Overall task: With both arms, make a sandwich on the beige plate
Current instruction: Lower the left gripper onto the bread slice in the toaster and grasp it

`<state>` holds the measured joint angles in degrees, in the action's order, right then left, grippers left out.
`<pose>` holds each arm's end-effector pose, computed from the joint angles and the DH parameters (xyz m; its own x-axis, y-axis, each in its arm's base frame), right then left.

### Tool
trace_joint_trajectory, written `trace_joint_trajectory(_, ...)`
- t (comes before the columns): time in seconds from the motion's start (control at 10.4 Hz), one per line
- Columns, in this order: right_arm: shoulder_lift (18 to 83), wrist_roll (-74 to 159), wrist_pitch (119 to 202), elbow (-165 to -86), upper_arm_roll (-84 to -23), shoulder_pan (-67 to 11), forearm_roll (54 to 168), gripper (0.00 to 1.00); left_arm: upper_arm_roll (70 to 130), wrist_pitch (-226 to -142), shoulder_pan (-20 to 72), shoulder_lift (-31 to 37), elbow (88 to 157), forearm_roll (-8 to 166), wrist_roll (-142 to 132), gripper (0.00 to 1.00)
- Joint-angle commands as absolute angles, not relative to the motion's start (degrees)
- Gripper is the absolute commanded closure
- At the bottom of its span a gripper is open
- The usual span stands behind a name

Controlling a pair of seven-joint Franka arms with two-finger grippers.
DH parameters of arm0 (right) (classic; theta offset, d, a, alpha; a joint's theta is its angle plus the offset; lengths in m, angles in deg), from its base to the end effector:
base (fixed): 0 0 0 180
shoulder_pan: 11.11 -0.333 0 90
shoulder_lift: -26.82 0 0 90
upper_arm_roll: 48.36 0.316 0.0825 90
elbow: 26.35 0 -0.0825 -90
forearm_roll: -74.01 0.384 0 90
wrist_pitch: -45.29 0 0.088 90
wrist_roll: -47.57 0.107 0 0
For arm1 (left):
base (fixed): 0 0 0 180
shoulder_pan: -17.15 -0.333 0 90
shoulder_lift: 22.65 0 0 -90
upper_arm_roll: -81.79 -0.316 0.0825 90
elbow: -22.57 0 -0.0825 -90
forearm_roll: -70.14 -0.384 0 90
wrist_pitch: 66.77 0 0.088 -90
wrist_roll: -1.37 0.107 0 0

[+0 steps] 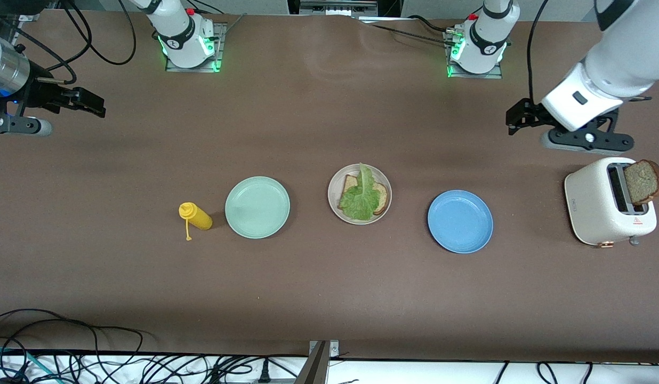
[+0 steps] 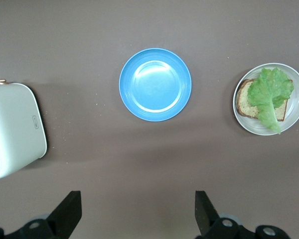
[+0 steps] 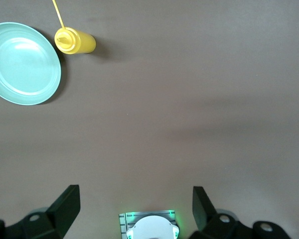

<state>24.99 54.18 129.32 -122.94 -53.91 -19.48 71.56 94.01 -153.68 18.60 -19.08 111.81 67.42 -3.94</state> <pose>0.5281 0.0203 0.5803 0.9810 -0.0706 -0.1805 -0.0606 -0.9963 0.0607 0.5519 -0.1250 0.5922 0.9849 -0.1427 -0.0978 -0.1475 -0.9881 -0.0435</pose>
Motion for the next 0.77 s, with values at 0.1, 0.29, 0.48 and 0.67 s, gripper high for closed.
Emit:
trace_joint_trajectory(0.1,24.5,53.7,128.3,-122.5,-51.3,-16.3,71.8,0.00,94.0,-153.1,17.5,-16.9,110.7,65.5,-3.3,0.00)
trace_joint_trajectory(0.29,25.1,53.7,129.0,-122.5,-51.2,-16.5,71.7,0.00,93.4,-152.7,15.4,-15.6,110.9,65.3,-3.3,0.00)
trace_joint_trajectory(0.48,26.5,54.0,129.5,-122.5,-51.2,-16.6,71.7,0.00,93.1,-152.8,10.8,-14.0,110.6,65.3,-2.9,0.00)
trace_joint_trajectory(0.67,26.8,54.0,130.0,-122.9,-51.3,-16.6,71.7,0.00,93.0,-152.8,5.0,-13.9,110.4,65.2,2.9,0.00)
